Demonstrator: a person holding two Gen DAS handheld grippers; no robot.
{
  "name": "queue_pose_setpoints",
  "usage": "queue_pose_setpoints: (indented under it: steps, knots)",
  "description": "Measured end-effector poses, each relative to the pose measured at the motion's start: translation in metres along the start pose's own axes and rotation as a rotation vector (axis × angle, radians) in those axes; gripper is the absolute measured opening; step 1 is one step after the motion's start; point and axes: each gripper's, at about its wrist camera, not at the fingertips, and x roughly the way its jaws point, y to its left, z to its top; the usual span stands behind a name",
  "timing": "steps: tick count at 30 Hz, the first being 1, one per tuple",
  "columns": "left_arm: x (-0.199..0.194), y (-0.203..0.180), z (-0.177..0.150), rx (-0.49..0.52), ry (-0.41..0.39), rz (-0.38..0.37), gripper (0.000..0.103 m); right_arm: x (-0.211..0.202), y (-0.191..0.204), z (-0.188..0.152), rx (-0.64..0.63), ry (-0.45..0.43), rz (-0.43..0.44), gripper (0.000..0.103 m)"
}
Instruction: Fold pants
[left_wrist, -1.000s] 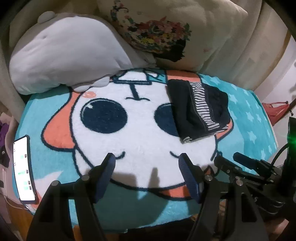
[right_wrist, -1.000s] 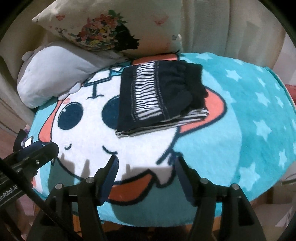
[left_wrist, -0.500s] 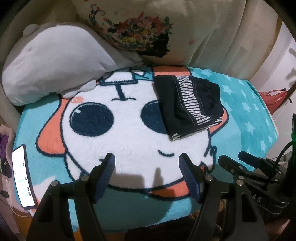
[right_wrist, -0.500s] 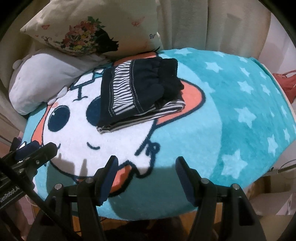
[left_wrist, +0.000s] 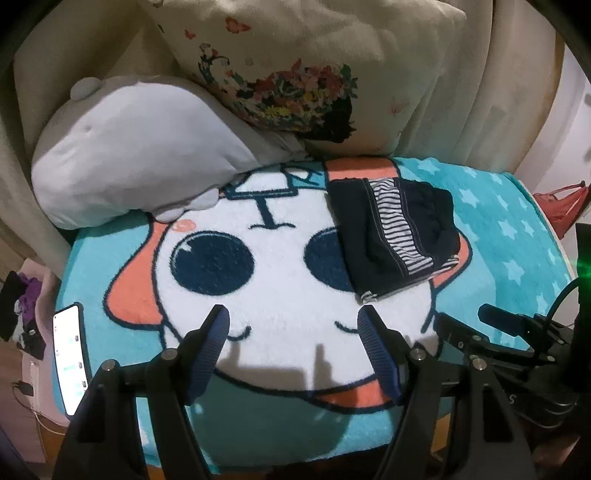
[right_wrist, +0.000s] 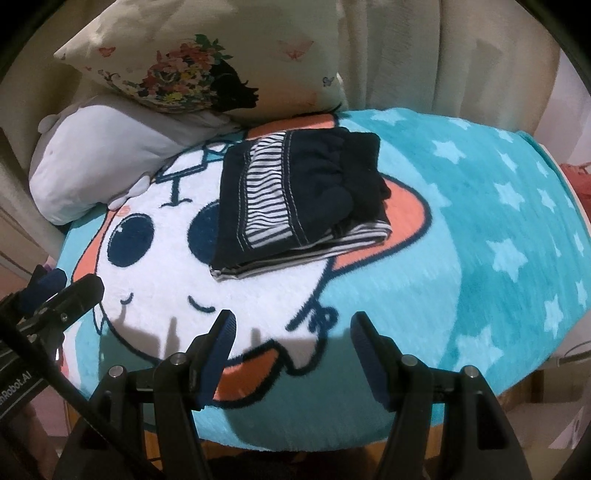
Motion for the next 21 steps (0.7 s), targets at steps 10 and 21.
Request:
queue_pose_setpoints:
  steps: [10, 21]
  knots:
    - [-0.003, -0.011, 0.005, 0.008, -0.017, 0.026, 0.071, 0.002, -0.01, 0.007, 0.004, -0.002, 0.026, 0.07]
    - [0.001, -0.021, 0.008, 0.001, -0.012, 0.037, 0.072, 0.006, -0.018, 0.013, -0.001, 0.002, 0.043, 0.07]
